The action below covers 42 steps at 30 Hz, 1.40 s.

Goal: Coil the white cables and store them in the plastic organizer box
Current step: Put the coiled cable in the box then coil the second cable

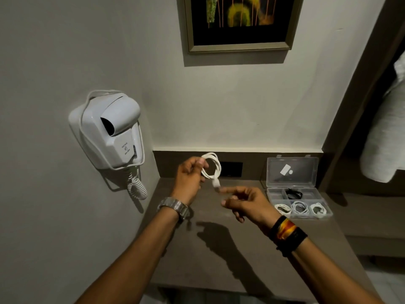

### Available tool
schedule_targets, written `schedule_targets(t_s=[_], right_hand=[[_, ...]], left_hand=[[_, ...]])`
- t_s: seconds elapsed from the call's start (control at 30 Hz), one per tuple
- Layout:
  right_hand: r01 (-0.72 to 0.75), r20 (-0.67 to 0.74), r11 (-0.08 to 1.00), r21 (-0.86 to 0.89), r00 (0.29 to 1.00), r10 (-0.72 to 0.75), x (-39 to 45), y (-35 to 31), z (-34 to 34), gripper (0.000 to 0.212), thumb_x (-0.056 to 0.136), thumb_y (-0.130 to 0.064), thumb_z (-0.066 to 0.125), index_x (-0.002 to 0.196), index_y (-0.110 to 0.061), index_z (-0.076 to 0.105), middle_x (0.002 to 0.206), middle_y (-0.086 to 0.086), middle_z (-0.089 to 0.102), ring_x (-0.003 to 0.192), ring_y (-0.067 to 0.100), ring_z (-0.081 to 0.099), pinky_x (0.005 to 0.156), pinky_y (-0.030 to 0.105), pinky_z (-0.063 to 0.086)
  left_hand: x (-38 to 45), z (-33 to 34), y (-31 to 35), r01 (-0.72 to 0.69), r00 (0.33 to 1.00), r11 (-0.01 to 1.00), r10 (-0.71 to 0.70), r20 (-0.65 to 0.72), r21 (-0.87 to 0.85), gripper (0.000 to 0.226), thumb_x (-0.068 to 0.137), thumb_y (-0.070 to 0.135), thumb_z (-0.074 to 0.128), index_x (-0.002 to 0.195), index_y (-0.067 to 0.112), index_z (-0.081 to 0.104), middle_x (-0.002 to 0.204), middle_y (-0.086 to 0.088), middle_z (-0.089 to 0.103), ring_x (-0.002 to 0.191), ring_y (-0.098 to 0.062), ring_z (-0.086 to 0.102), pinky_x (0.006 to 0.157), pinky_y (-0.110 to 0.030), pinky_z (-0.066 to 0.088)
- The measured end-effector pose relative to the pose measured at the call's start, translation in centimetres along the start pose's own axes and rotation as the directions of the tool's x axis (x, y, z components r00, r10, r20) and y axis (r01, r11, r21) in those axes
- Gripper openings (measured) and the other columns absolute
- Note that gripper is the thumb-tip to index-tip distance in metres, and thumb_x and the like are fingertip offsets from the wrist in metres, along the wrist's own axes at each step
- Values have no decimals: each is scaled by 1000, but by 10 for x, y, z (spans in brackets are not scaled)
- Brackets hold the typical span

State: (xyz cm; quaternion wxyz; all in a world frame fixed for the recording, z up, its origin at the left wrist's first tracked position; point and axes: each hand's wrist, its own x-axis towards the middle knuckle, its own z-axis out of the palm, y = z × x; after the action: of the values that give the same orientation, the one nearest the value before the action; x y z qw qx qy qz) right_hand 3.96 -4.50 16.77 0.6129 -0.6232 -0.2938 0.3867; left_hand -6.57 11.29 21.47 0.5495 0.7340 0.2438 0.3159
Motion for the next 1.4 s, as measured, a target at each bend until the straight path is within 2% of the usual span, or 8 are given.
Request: schedule_targets(t_s=[0.1,0.33,0.57,0.73,0.87,1.0,1.2,1.4], right_hand=[[-6,-13,996,89,1000,7,-4,3,-2,19,84,-5,78,102,-2,78,77,18,64,50,13,58,45,25,49],[-135,39,952,276,991,129,14,-29,2,40,75,-54,82,94,-18,79,80,0,72,59,13,61,48,23,44],[-161,78,949,272,986,145,19,-26,4,8,87,-21,76,90,-19,69,78,0,68,60,12,61,49,22,45],[-135,132,963,235,986,106,17,-24,-1,32,85,-4,77,115,3,69,92,17,77,62,15,66,53,22,57],[-149,111,971,189,985,130,11,-14,-14,51,69,-9,85,116,2,67,91,24,76,56,14,65,54,24,59],[-67,44,988,139,997,61,7,-8,-24,45,68,-10,84,105,12,70,88,21,73,64,18,68,61,27,63],[181,-189,955,237,972,-138,4,-10,-22,24,84,7,74,105,16,69,100,38,71,81,30,75,75,30,65],[238,-170,857,457,969,-178,-2,-10,-13,25,88,3,70,113,4,72,114,25,76,104,31,75,95,41,60]], left_hand=[[4,-8,13,9,1000,998,-10,-4,-57,29,106,17,45,85,7,61,61,-2,51,43,-1,47,46,-22,33],[-6,8,8,-128,992,971,128,14,201,30,104,24,49,87,8,67,67,7,59,53,6,55,47,-5,38],[-1,22,-8,-101,995,980,98,21,173,27,102,30,52,82,19,67,64,12,63,56,-3,58,50,-16,41],[-5,27,-15,-57,998,990,56,12,132,29,103,29,52,78,23,66,56,15,64,51,-10,58,49,-23,44],[-3,21,-10,-5,999,997,8,-38,75,30,103,27,51,79,20,67,53,13,57,48,-2,49,48,-18,39],[-6,21,-6,39,999,997,-38,9,-66,29,105,21,48,87,7,66,60,-4,52,42,-1,47,45,-20,37],[-11,26,-3,243,962,902,-179,204,-357,28,105,24,48,86,13,66,65,7,66,55,-7,54,45,-18,39],[-16,32,-4,191,979,964,-174,106,-183,24,103,24,52,97,13,73,86,6,73,53,-3,56,42,-15,34]])
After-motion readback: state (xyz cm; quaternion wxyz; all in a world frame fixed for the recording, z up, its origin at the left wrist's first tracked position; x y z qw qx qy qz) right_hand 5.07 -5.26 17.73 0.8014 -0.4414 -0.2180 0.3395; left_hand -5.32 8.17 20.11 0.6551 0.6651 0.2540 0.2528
